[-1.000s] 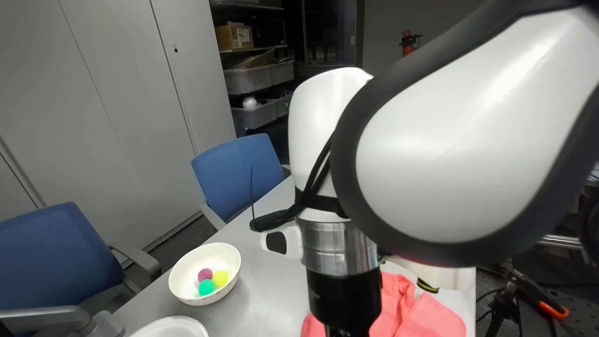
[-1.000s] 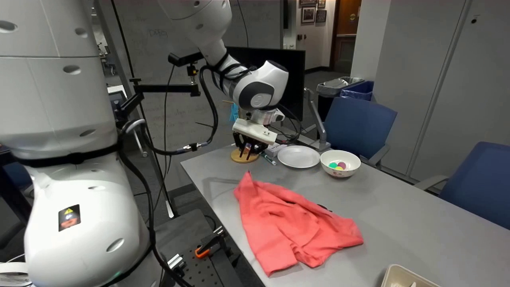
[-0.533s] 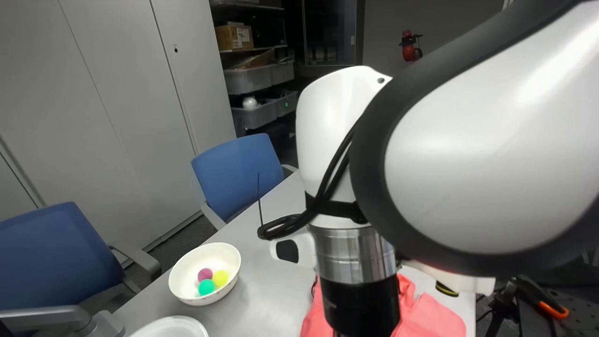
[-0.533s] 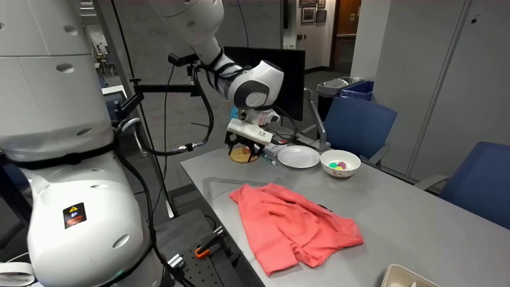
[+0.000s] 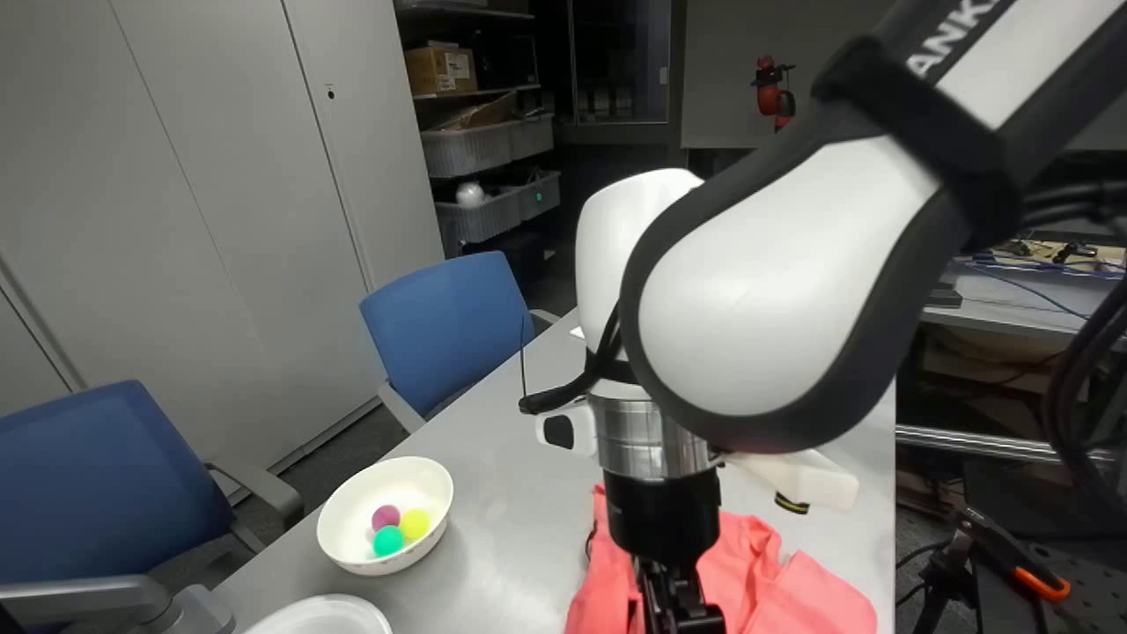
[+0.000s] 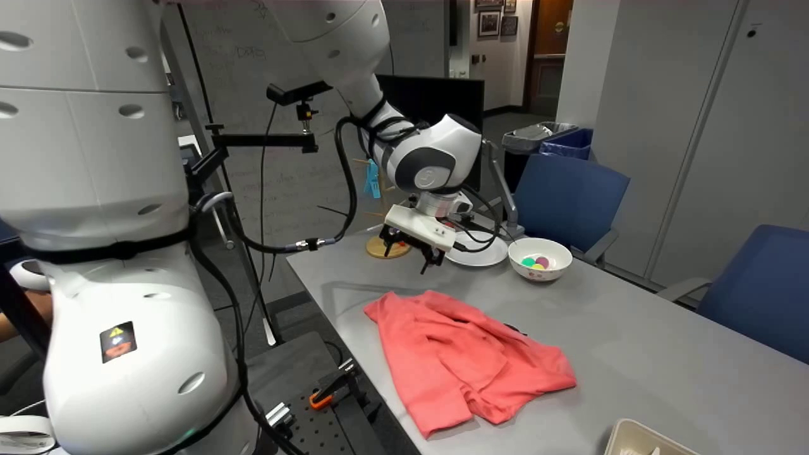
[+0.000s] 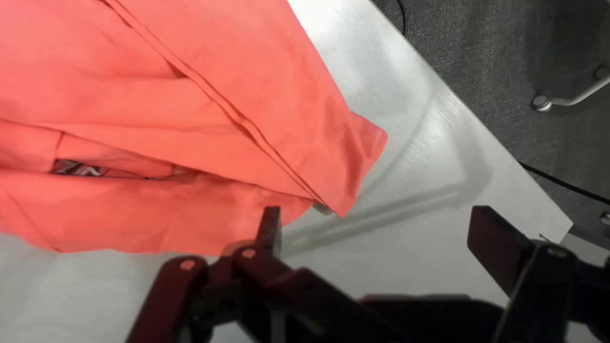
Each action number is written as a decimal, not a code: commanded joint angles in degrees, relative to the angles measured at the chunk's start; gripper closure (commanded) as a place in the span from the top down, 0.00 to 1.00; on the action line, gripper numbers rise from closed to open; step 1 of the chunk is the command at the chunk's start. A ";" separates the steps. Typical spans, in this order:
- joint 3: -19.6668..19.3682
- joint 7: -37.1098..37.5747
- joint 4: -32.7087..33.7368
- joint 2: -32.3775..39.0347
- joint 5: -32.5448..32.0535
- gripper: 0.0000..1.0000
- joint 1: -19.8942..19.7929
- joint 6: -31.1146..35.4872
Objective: Unfold the sweatshirt
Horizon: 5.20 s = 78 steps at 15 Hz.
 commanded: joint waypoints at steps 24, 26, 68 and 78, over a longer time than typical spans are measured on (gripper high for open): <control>-3.59 22.57 13.23 23.52 -24.67 1.00 -1.12 6.52; -3.08 22.82 14.71 24.92 -23.99 1.00 -1.27 6.61; -5.11 38.64 22.30 26.56 -21.74 1.00 2.56 5.73; 0.01 31.36 12.29 18.70 -18.35 1.00 0.52 4.03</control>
